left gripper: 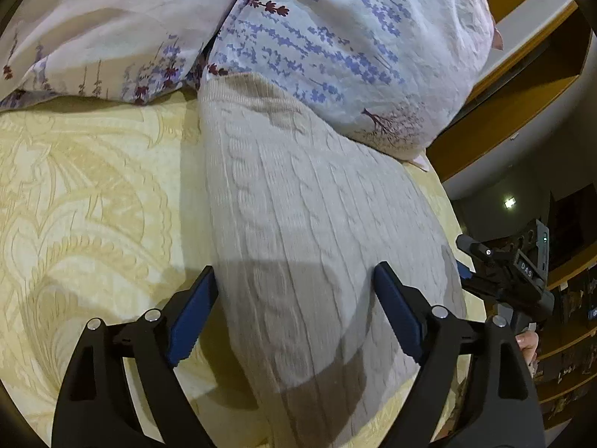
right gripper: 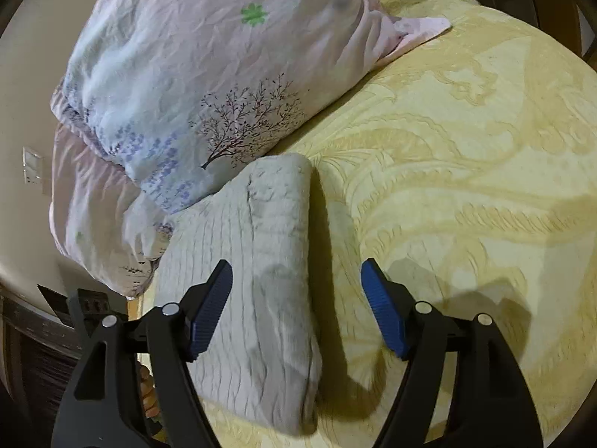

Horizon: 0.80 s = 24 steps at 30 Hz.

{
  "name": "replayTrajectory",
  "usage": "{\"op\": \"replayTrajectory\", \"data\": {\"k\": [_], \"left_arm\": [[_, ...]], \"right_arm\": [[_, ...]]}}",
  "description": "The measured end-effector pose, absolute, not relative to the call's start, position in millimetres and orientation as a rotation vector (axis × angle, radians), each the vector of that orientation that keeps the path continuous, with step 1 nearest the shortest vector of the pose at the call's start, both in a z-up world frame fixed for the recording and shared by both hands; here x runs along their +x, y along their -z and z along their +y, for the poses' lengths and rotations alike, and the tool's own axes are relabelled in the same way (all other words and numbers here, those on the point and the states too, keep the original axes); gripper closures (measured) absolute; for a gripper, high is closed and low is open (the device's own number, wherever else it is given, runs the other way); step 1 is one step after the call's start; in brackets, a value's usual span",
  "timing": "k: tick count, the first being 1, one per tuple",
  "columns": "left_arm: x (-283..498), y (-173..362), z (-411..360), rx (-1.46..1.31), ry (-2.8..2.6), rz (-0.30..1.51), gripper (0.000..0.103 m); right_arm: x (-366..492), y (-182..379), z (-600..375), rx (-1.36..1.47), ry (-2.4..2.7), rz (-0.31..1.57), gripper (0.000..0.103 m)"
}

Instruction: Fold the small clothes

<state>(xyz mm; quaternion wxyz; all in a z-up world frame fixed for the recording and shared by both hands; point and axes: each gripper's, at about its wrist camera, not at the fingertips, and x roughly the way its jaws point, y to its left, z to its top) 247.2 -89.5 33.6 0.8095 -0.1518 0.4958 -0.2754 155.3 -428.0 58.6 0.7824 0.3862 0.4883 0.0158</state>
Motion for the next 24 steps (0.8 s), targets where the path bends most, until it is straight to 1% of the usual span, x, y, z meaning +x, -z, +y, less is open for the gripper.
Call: {"op": "replayTrajectory", "data": {"k": [4,7,16,18,19,20,24], "left_arm": [[262.4,-30.9,-87.5,-0.353,0.571,1.056,0.018],[268.9,-26.3,-83.2,-0.388,0.569,1.061,0.021],[281.2,-16.1,-85.5,-0.434,0.592,1.084,0.022],[281.3,-15.1,-85.2,-0.442,0.595,1.082,0.024],[281.3,-14.9,-85.8,-0.440,0.596,1.081,0.026],[280.4,-15.2,-85.3,-0.439,0.598,1.079,0.027],[276.0,-15.5,-87.2,-0.413,0.591,1.063,0.029]], "right_arm": [[166.3,-50.3,-418.7,0.820,-0.064,1.087,0.032],[170.0,-43.6,-417.5,0.829,-0.074,1.100,0.032],[177.3,-36.7,-411.1,0.849,-0.138,1.097,0.032],[179.9,-34.8,-406.5,0.853,-0.167,1.100,0.035],[181.0,-33.5,-405.4,0.861,-0.180,1.106,0.041],[182.0,-31.5,-403.5,0.872,-0.192,1.108,0.045],[184.0,-31.1,-400.1,0.874,-0.203,1.096,0.045]]}}
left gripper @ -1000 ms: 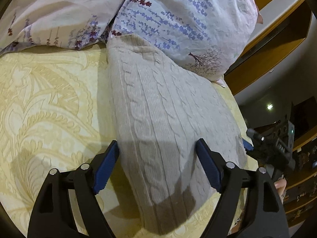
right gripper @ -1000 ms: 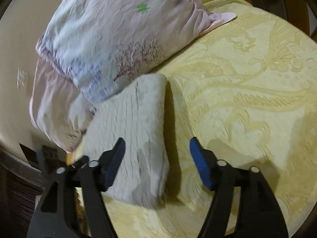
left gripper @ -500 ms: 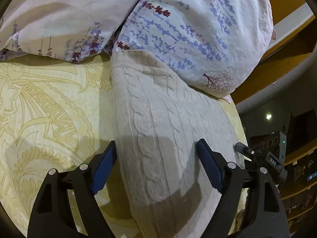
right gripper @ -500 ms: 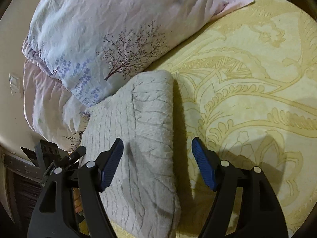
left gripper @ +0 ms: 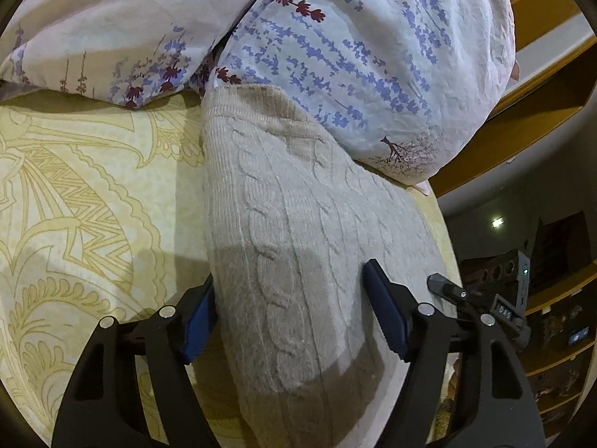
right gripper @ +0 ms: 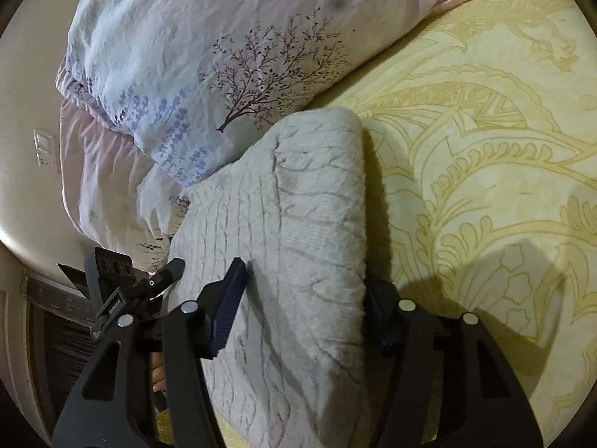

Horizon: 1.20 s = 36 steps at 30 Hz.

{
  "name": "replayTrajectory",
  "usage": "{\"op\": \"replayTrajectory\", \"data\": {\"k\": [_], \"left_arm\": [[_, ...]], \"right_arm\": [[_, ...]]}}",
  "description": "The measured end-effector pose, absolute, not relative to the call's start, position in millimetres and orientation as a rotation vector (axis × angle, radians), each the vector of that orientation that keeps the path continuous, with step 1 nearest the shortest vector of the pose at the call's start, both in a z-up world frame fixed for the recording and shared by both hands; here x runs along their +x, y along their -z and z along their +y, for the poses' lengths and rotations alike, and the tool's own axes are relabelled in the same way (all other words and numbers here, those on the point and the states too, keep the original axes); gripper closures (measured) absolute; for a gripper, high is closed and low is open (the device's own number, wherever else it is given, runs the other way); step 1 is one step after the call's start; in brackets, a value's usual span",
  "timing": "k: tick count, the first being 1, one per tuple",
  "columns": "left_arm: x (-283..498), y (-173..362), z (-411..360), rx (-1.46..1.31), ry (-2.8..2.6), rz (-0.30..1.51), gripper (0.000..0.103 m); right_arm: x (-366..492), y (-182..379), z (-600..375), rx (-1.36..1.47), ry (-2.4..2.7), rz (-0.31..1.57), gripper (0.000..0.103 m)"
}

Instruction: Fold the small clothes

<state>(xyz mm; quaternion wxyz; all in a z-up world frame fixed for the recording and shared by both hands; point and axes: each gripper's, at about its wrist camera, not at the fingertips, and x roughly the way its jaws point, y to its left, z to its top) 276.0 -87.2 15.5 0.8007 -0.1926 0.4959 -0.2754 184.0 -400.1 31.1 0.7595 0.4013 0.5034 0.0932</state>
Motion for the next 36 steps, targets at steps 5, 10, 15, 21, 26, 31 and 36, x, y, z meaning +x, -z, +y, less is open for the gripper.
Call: {"op": "replayTrajectory", "data": {"k": [5,10,15,21,26,31,36], "left_arm": [[266.8,-21.2,-97.3,-0.307,0.555,1.036,0.029],[265.0,-21.5,-100.6,-0.280,0.552,1.029,0.030],[264.0,-22.7,-102.2,-0.259,0.549,1.020,0.032],[259.6,-28.6,-105.9,-0.236,0.562,0.991,0.044],[255.7,-34.6,-102.9,-0.258,0.597,0.967,0.060],[252.3,-43.6,-84.0,-0.329,0.659,0.960,0.063],[236.4,-58.4,-42.6,-0.358,0.673,0.942,0.063]], "right_arm": [[184.4,-31.6,-397.3,0.869,-0.213,1.096,0.045],[186.0,-31.2,-392.7,0.862,-0.231,1.097,0.048],[186.9,-27.2,-392.1,0.877,-0.237,1.102,0.055],[185.5,-24.5,-391.2,0.888,-0.247,1.097,0.068],[181.7,-32.8,-388.2,0.901,-0.253,1.061,0.074],[178.2,-56.4,-373.5,0.879,-0.293,0.998,0.076],[177.7,-76.4,-333.1,0.786,-0.360,0.978,0.077]]}}
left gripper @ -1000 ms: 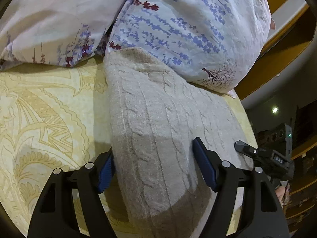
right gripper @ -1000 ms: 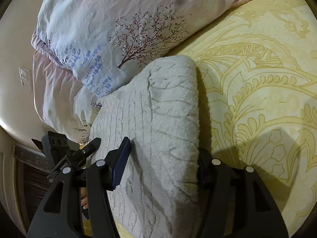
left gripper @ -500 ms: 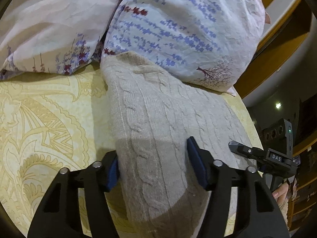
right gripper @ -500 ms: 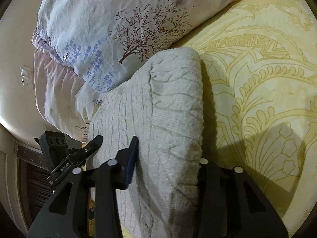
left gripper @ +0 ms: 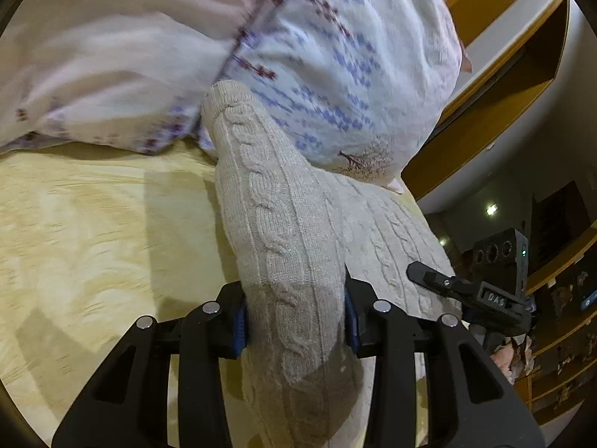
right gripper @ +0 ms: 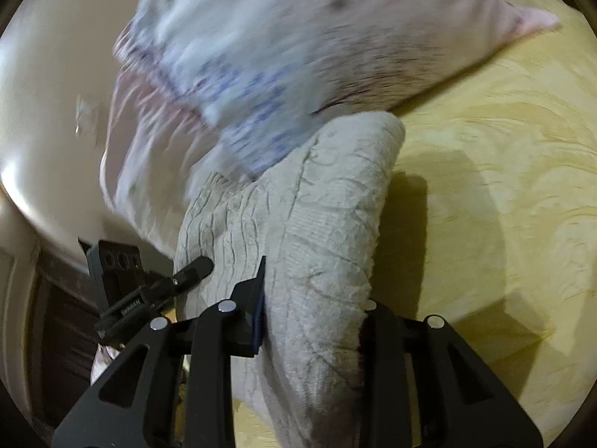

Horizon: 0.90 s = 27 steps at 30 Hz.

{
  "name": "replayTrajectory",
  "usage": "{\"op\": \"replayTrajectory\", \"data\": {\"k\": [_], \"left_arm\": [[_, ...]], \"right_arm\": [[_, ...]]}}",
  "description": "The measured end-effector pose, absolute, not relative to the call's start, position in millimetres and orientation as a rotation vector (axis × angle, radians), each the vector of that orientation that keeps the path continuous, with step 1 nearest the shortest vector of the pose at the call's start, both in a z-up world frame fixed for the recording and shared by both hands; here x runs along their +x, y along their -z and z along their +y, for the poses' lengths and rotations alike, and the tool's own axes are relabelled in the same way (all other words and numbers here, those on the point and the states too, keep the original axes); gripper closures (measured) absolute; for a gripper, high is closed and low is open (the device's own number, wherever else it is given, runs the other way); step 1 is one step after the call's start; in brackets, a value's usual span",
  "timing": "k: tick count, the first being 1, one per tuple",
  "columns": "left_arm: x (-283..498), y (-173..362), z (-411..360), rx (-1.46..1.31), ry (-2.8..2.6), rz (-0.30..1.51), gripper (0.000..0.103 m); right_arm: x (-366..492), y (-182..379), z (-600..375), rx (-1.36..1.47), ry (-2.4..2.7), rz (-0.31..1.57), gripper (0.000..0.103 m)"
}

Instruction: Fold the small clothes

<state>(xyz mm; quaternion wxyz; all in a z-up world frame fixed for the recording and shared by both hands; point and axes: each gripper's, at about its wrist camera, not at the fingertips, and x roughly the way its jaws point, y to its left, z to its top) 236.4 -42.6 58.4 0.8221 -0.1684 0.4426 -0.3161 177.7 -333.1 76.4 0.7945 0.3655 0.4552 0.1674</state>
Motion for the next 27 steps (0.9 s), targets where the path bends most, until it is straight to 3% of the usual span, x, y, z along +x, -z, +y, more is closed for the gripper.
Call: {"op": "replayTrajectory", "data": {"k": [6,10,13,17,22,27], "left_arm": [[229.5,-59.9,20.7,-0.390,0.626,0.971,0.063],[241.5,-27.1,49.2,-0.420,0.536,1.047,0.060],[244.7,-8.5,59.9,-0.517,0.545,1.045,0.054],[242.9,-11.2,51.7,-0.479,0.532,1.027,0.047],[229.4,-33.0,55.8,-0.382,0.458,0.934,0.044],[205.7,-70.0,45.5,-0.229,0.463,0.750,0.040]], "right_arm": [[176.6,-83.6,-270.7,0.679,-0.413,0.957,0.077],[183.4,-58.4,-240.2,0.629,-0.340,1.046,0.075],[184.1,-50.2,-243.7,0.679,-0.325,1.063,0.071],[184.5,-49.8,-255.5,0.727,-0.332,1.101,0.056],[190.2,-53.2,-286.2,0.843,-0.302,1.047,0.046],[216.8,-46.5,-309.4,0.945,-0.279,1.040,0.046]]}}
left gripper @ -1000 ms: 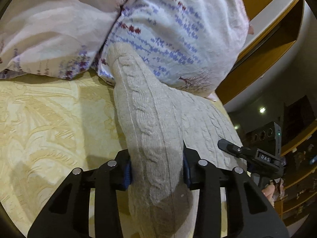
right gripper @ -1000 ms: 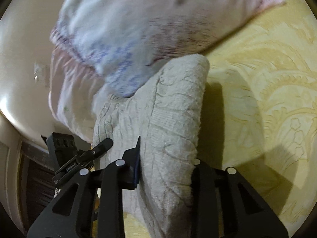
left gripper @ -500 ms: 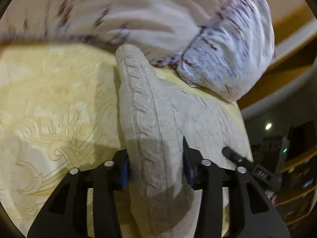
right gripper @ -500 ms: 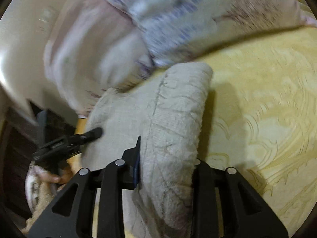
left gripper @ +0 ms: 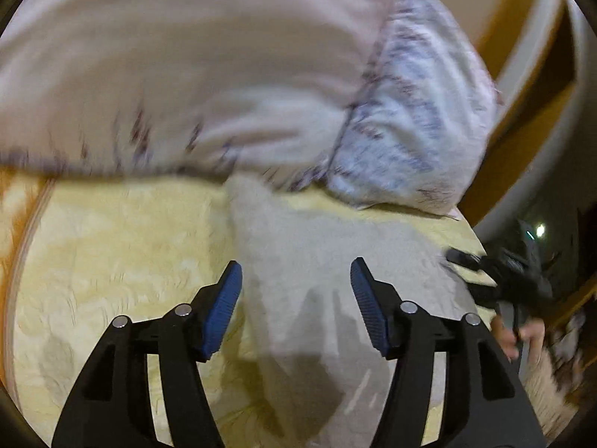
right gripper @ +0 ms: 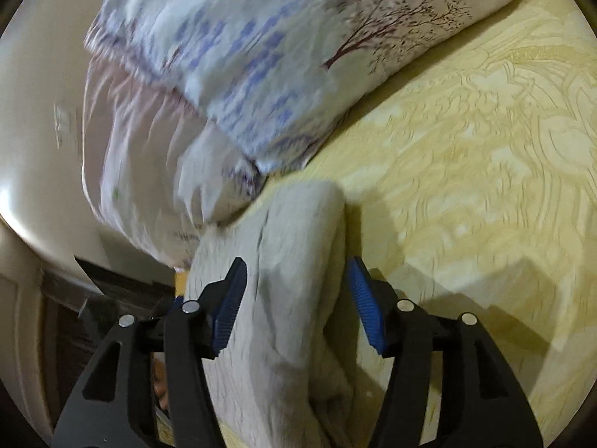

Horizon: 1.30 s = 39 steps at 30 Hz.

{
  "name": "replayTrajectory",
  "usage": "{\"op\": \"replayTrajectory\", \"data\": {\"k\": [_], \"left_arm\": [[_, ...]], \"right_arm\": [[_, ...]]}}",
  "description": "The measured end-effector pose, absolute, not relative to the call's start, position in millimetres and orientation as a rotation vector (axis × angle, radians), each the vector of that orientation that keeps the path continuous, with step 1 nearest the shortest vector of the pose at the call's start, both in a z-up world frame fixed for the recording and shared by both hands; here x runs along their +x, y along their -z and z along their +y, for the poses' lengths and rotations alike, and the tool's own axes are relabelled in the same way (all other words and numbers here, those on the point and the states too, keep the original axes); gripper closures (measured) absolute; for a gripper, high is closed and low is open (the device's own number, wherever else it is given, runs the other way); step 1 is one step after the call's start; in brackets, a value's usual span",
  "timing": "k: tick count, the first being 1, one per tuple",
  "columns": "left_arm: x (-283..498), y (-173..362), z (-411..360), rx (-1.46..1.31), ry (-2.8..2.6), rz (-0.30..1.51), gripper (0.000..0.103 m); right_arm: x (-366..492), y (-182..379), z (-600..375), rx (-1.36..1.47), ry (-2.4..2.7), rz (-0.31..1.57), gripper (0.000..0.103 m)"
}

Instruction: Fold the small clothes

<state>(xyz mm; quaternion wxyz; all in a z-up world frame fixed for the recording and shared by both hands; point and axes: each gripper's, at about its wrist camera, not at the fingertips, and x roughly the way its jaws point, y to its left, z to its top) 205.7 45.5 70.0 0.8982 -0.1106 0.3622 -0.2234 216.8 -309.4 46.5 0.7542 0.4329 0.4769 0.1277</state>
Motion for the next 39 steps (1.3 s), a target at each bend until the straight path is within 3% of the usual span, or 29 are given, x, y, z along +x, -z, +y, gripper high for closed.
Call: {"op": "replayTrajectory", "data": {"k": [3,4,5,6,7,9,11,14,17,19,21,23,30,34,39], "left_arm": [[204.8,-78.2,20.4,-0.163,0.540,0.723,0.036],[209.0,-76.9,11.4,-0.150,0.554,0.741,0.036],[212.8,-74.6,7.5,-0.142,0.562,0.765,0.036],[220.5,-69.0,1.0,-0.135,0.568,0.803,0.036],[225.2,-64.0,-0.6,-0.132,0.561,0.831,0.036],[238.0,-52.3,-3.3,-0.153,0.543,0.892,0.038],[244.7,-45.5,-0.6,-0.182,0.525,0.924,0.051],[255.8,-39.2,4.8,-0.237,0.499,0.961,0.060],[259.9,-38.5,3.4,-0.230,0.494,0.967,0.061],[253.1,-42.5,6.7,-0.237,0.506,0.944,0.060],[239.0,-47.1,11.3,-0.245,0.527,0.914,0.057],[222.8,-52.2,15.6,-0.241,0.540,0.883,0.053],[153.2,-63.1,16.5,-0.116,0.552,0.792,0.044],[136.0,-59.2,3.7,-0.030,0.545,0.777,0.041],[140.8,-46.9,-9.8,0.033,0.511,0.803,0.041]], "right_arm": [[234.6,-43.6,-308.2,0.951,-0.299,1.040,0.048],[241.1,-43.9,-305.5,0.934,-0.304,1.046,0.060],[246.1,-45.9,-301.5,0.894,-0.313,1.048,0.082],[250.3,-50.9,-295.4,0.820,-0.315,1.041,0.091],[251.9,-54.6,-290.1,0.764,-0.292,1.026,0.093],[252.1,-61.3,-288.6,0.670,-0.231,1.008,0.094],[253.3,-55.1,-295.5,0.661,-0.171,1.038,0.095],[256.4,-36.8,-299.5,0.694,-0.132,1.100,0.095],[256.2,-42.5,-295.7,0.677,-0.144,1.105,0.091],[246.3,-49.7,-301.7,0.710,-0.157,1.100,0.071],[230.3,-59.1,-307.8,0.728,-0.179,1.075,0.060],[208.6,-69.2,-310.6,0.718,-0.223,1.052,0.058],[156.5,-77.4,-292.0,0.692,-0.333,1.062,0.059],[148.4,-75.4,-278.9,0.618,-0.325,1.063,0.086],[150.3,-67.9,-285.8,0.606,-0.215,1.061,0.092]]}}
